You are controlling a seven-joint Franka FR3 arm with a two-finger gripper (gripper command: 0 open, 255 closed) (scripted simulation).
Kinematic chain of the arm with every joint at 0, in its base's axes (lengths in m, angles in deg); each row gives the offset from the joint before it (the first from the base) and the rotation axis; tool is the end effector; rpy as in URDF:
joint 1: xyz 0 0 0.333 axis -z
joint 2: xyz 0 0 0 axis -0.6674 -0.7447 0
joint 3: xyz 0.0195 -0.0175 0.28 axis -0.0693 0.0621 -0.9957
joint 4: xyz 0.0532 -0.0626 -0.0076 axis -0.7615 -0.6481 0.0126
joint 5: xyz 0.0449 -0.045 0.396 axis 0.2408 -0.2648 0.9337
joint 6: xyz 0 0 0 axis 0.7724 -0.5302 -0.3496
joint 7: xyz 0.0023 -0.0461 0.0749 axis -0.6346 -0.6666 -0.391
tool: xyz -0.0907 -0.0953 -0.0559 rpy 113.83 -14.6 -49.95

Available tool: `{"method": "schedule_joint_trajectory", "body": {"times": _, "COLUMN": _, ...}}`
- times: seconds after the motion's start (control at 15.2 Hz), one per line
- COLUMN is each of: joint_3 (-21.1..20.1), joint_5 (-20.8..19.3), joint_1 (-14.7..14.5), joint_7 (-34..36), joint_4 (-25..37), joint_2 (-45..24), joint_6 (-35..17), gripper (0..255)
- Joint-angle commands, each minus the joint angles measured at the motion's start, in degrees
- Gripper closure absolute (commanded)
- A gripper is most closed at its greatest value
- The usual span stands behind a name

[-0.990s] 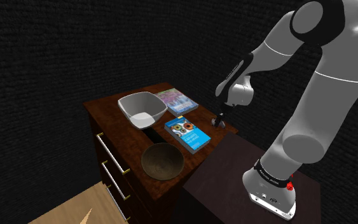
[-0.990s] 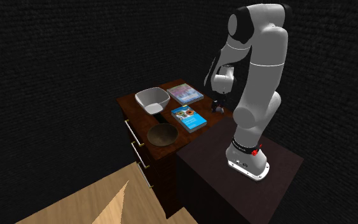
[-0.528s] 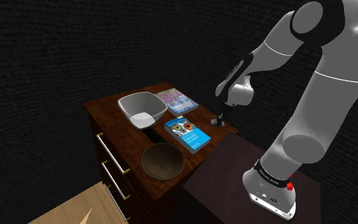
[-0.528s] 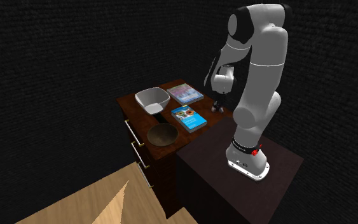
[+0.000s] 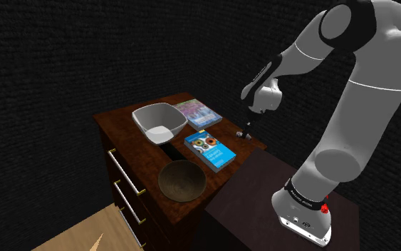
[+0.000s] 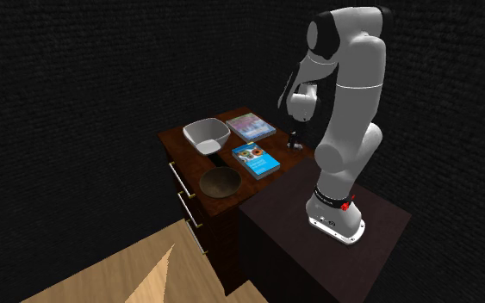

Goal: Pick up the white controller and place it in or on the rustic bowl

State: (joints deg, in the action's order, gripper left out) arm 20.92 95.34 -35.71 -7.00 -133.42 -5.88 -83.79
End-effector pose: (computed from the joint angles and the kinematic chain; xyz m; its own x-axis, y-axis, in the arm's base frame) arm 0.3330 -0.2596 0.1101 0.9942 0.1064 -0.0132 0.1049 -0.9908 -0.0851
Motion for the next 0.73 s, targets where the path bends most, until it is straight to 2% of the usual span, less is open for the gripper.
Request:
{"method": "schedule_joint_trajectory", "body": {"times": 0.0, "joint_3": -0.68, "joint_5": -1.94, "joint_1": 4.32, "joint_7": -10.33, "joint_4": 12.88, "joint_2": -5.41, "joint_6": 20.89, "gripper": 0}}
{"method": "schedule_joint_trajectory", "body": {"times": 0.26, "joint_3": -6.99, "joint_5": -6.12, "joint_1": 13.81, "joint_7": -28.17, "joint_4": 49.39, "joint_2": -27.99, "joint_6": 58.22, "gripper": 0}}
{"method": "schedule_joint_trajectory", "body": {"times": 0.33, "joint_3": -8.63, "joint_5": -7.11, "joint_1": 15.27, "joint_7": -28.1, "joint_4": 50.71, "joint_2": -28.55, "joint_6": 59.21, "gripper": 0}}
{"method": "schedule_joint_trajectory", "body": {"times": 0.4, "joint_3": -7.89, "joint_5": -5.74, "joint_1": 11.29, "joint_7": -25.54, "joint_4": 24.18, "joint_2": -17.59, "joint_6": 12.03, "gripper": 0}}
{"method": "schedule_joint_trajectory", "body": {"times": 0.46, "joint_3": -7.97, "joint_5": -5.81, "joint_1": 11.38, "joint_7": -25.49, "joint_4": 24.18, "joint_2": -17.58, "joint_6": 12.02, "gripper": 0}}
{"method": "schedule_joint_trajectory", "body": {"times": 0.66, "joint_3": -9.4, "joint_5": -1.26, "joint_1": 14.57, "joint_7": -29.82, "joint_4": 17.12, "joint_2": -10.18, "joint_6": 12.29, "gripper": 0}}
